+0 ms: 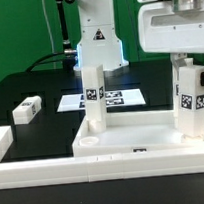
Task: Assemble desk
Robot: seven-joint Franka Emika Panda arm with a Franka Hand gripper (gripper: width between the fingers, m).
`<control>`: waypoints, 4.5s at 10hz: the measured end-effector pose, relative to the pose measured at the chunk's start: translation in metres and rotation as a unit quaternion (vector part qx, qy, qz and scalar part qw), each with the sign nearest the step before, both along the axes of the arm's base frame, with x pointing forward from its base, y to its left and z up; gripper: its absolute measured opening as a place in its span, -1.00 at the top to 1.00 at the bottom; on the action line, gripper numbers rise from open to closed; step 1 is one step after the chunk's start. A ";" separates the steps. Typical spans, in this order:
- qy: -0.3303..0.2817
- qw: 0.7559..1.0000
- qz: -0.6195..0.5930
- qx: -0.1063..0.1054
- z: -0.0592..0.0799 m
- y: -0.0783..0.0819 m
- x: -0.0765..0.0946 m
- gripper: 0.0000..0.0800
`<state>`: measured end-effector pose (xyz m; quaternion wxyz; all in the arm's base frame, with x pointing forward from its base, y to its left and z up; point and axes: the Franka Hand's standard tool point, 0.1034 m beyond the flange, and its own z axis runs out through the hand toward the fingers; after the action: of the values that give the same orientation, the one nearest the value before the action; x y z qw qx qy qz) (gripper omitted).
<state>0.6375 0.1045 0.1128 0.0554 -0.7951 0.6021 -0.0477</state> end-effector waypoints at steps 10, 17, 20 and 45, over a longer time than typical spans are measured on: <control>-0.022 0.989 0.149 -0.008 0.000 0.002 0.002 -0.62; -0.011 0.848 0.527 -0.059 0.006 0.012 0.016 -0.62; -0.010 0.861 0.506 -0.055 0.004 0.012 0.015 -0.34; 0.018 0.811 0.583 -0.042 0.000 -0.001 0.013 -0.14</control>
Offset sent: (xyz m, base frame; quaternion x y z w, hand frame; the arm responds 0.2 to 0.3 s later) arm 0.0000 0.0000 0.0000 0.0000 0.0000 0.1296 0.9916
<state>0.6506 0.1033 0.1123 0.0286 -0.9992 0.0241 -0.0170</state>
